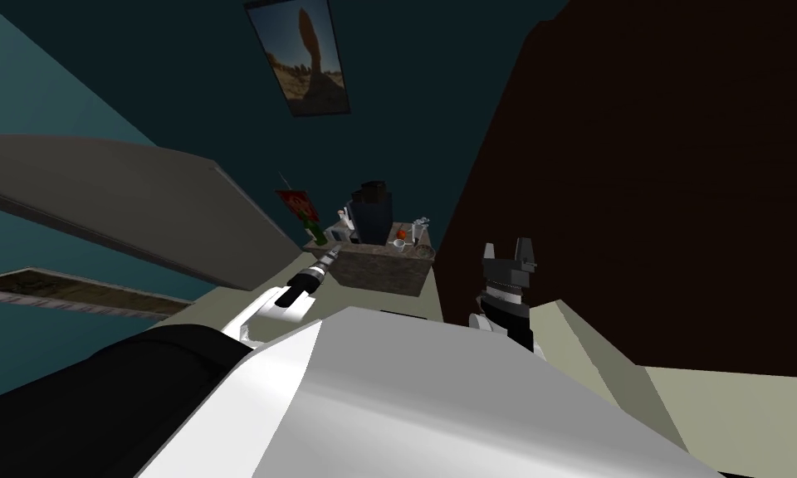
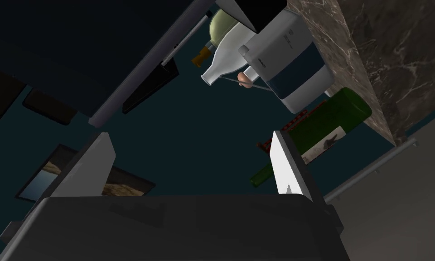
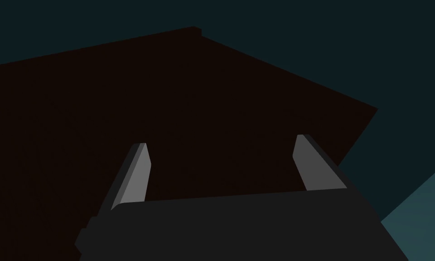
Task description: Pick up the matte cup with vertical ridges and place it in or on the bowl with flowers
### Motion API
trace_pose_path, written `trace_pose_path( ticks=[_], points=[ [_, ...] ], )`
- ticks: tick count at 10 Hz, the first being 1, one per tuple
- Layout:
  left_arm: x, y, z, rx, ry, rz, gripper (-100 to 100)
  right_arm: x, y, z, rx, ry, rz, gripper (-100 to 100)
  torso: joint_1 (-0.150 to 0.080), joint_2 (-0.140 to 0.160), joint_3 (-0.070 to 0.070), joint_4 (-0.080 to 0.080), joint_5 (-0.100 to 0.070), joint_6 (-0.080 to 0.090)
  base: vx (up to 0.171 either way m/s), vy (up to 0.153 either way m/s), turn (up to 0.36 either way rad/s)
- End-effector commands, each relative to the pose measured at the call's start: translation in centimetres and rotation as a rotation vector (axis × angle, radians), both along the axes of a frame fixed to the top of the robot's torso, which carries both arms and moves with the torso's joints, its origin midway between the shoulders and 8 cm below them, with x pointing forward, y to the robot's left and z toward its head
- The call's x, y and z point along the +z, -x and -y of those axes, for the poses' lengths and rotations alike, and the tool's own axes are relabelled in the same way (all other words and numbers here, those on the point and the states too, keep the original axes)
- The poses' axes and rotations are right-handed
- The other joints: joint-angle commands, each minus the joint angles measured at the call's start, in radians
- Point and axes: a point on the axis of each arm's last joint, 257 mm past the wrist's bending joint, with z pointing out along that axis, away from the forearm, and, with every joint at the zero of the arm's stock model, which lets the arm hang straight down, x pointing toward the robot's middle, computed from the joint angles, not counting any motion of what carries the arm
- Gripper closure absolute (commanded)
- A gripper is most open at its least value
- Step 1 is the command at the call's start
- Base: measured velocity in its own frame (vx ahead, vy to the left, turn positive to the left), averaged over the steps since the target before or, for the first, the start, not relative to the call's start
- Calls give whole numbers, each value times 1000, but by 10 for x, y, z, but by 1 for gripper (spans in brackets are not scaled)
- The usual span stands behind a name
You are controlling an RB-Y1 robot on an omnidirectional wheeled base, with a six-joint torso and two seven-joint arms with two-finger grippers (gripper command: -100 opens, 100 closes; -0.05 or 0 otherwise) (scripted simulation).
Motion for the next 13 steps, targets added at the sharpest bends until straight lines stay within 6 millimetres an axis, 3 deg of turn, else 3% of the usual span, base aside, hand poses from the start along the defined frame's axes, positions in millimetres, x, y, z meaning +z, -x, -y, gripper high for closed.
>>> trace_pose_path(
  ticks=[1,13],
  points=[
    [-5,3,-7,23,-7,-31,-100,0,0,0,0,0,0,0,0,0,0,0,0,0,-6,-44,-66],
    [-26,33,-61,163,-81,-275,-100,0,0,0,0,0,0,0,-1,-2,-1,-1,0,0,16,-59,-111]
  ],
)
